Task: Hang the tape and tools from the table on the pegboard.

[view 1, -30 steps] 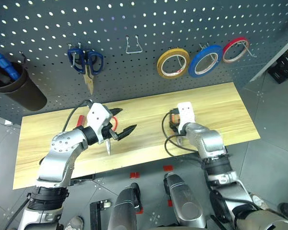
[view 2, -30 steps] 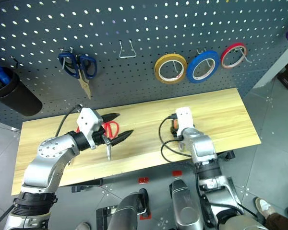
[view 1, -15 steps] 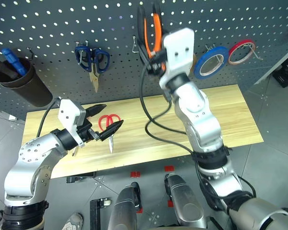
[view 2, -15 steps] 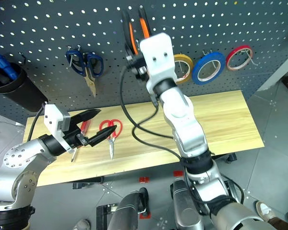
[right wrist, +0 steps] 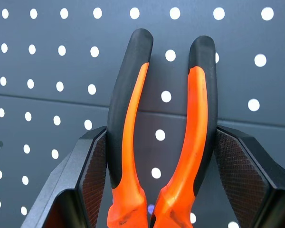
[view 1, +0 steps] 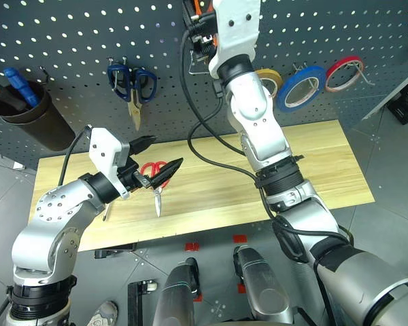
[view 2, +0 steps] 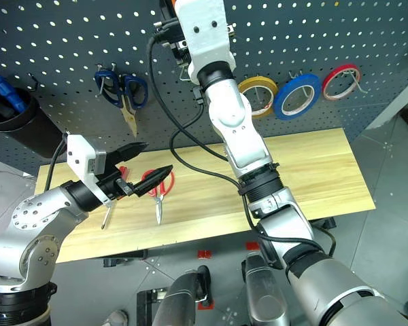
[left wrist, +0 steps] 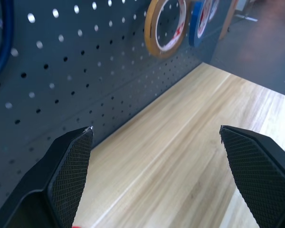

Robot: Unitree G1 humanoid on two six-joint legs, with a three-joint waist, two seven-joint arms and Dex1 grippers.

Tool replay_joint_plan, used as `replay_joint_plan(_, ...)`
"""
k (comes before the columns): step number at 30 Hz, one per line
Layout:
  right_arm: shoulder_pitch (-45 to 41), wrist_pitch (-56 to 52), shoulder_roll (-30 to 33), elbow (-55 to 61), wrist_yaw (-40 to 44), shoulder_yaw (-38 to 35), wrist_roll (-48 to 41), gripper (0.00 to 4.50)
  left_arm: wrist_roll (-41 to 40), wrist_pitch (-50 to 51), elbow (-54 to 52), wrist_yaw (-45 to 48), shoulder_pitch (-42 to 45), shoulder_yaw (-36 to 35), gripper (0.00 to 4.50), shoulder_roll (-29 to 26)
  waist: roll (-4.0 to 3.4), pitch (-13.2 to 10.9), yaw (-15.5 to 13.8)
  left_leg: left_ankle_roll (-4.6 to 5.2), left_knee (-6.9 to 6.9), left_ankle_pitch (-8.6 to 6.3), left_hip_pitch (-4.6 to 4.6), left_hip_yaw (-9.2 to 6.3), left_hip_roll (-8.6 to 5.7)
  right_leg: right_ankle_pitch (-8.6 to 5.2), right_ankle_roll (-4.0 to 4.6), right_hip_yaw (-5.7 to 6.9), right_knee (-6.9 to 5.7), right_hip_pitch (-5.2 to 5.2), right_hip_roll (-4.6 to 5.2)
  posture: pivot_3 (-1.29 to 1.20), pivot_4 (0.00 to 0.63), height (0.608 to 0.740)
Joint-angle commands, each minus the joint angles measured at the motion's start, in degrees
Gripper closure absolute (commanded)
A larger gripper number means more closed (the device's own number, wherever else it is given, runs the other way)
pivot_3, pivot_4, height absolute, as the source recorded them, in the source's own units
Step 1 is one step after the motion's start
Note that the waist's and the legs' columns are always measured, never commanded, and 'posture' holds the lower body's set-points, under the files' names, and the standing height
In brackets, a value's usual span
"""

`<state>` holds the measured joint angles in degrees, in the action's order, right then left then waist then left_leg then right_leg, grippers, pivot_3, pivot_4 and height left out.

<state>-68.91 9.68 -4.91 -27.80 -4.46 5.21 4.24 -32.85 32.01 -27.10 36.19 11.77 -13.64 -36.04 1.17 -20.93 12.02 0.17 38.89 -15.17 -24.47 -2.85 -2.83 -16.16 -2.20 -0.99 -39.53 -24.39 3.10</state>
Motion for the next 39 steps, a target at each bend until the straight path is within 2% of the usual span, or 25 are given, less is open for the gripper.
replay_joint_plan(1, -1.2, 2.9, -1.0, -0.2, -0.9, -0.3, 0.5, 1.45, 0.1, -1.1, -1.4, -0.3, 0.2, 0.7, 0.0, 0.4, 0.0, 0.0, 0.0, -0.01, 0.01, 0.01, 0.0, 0.0, 0.0, 0.0, 0.0, 0.0, -0.01, 0.0, 0.0, -0.25, 0.368, 0.74)
replay_joint_plan(7, 1.3, 10.5, -0.8, -8.8, -3.6, 1.8, 5.2, 1.45, 1.8, -2.6, 0.3, -0.9, 1.1, 2.2, 0.0, 1.7, 0.01, 0.0, -0.2, -0.06, 0.02, 0.04, 0.06, 0.02, 0.04, 0.0, 0.01, 0.02, -0.11, 0.02, -0.02, -0.25, 0.373, 0.74)
replay_joint_plan(22, -5.8, 14.5, -2.5, -14.2, -7.8, 0.2, 6.2, 1.45, 4.2, -5.2, 1.9, -1.5, 1.5, 3.0, 0.0, 3.5, -0.01, 0.0, -0.7, -0.08, 0.02, 0.05, 0.09, 0.12, 0.12, 0.01, 0.02, 0.02, -0.18, -0.03, -0.04, -0.24, 0.374, 0.74)
replay_joint_plan(33, -0.7, 15.0, -1.7, -16.9, -7.4, 0.9, 8.0, 1.45, 5.0, -6.2, 2.4, -1.6, 0.4, 2.8, 0.0, 3.7, -0.01, 0.0, -0.8, -0.09, 0.03, 0.06, 0.09, 0.13, 0.13, 0.01, 0.03, 0.03, -0.21, -0.03, -0.04, -0.24, 0.376, 0.74)
replay_joint_plan(39, 2.1, 12.1, -1.9, -17.2, -4.0, 0.5, 6.5, 1.45, 7.9, -7.5, 3.9, -4.7, 1.7, 3.3, 0.0, 5.2, 0.01, 0.0, -0.9, -0.09, 0.04, 0.06, 0.09, 0.12, 0.13, 0.02, 0.03, 0.04, -0.23, -0.02, -0.05, -0.24, 0.378, 0.74)
